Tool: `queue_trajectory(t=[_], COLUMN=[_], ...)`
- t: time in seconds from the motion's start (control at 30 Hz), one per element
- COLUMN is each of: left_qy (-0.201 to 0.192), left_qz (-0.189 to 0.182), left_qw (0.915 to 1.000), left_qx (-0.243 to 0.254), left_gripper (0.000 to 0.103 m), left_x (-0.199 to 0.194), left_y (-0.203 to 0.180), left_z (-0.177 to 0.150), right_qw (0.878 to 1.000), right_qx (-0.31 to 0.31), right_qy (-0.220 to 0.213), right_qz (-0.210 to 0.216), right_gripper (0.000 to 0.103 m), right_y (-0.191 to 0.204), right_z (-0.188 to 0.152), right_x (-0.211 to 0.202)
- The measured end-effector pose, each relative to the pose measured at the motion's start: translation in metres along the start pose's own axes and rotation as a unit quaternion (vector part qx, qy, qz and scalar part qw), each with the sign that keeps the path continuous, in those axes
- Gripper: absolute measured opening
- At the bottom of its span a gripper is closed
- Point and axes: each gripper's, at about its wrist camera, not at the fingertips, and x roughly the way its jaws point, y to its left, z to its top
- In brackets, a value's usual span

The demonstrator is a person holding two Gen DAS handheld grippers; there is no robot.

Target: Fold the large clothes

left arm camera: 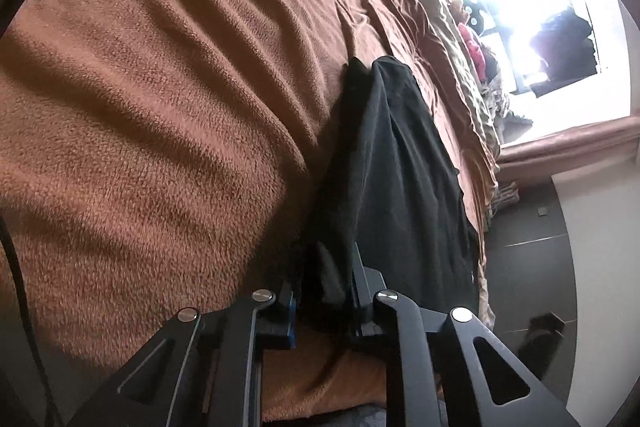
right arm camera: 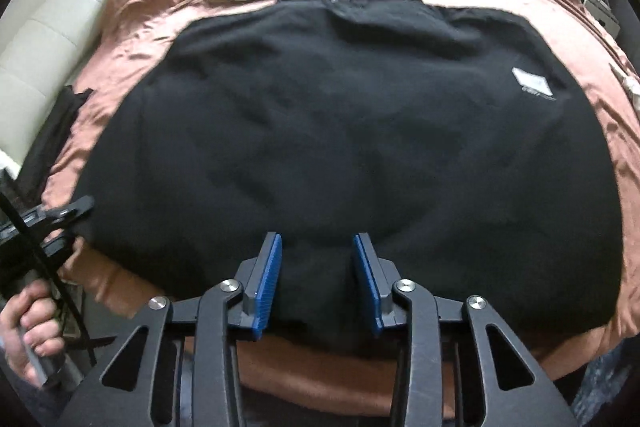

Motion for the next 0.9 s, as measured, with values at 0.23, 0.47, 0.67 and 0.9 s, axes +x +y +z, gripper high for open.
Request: queue_trajectory(t=[0.23,0.47,0.67,0.9], left_qy=[-0.006,-0.022,-0.032,-0.041], left_qz=[-0.002,0.011,0.011,0.013], left_qw=[0.9997,0.9994,0.9983,0.9964], left_qx=[-0.023,-0.025,-0.047,-0.072], left_gripper=[0.017,0.015,0.015,0.014], left_x=[-0.004,-0.012,-0.016,-0.016], left_y=[0.005,0.003,0.013,0.014], left_z=[-0.004,-0.014,-0.024,-0.03], right_qw=[1.0,0.999,0.999,1.0], right_qx=[-0.017,-0.026,-0.023,-0.014], right_qy=[0.0,-0.001,-0.002,-0.004], right_qz=[-0.02,-0.025,-0.022,-0.02], right_gripper=[0.031,0.031,0.031,0.026], right_y=[0.009,0.012,0.011,0.006], right_z=[0.03,0.062,0.088,0.118], right_x=[0.032,0.056,0.076,0.1])
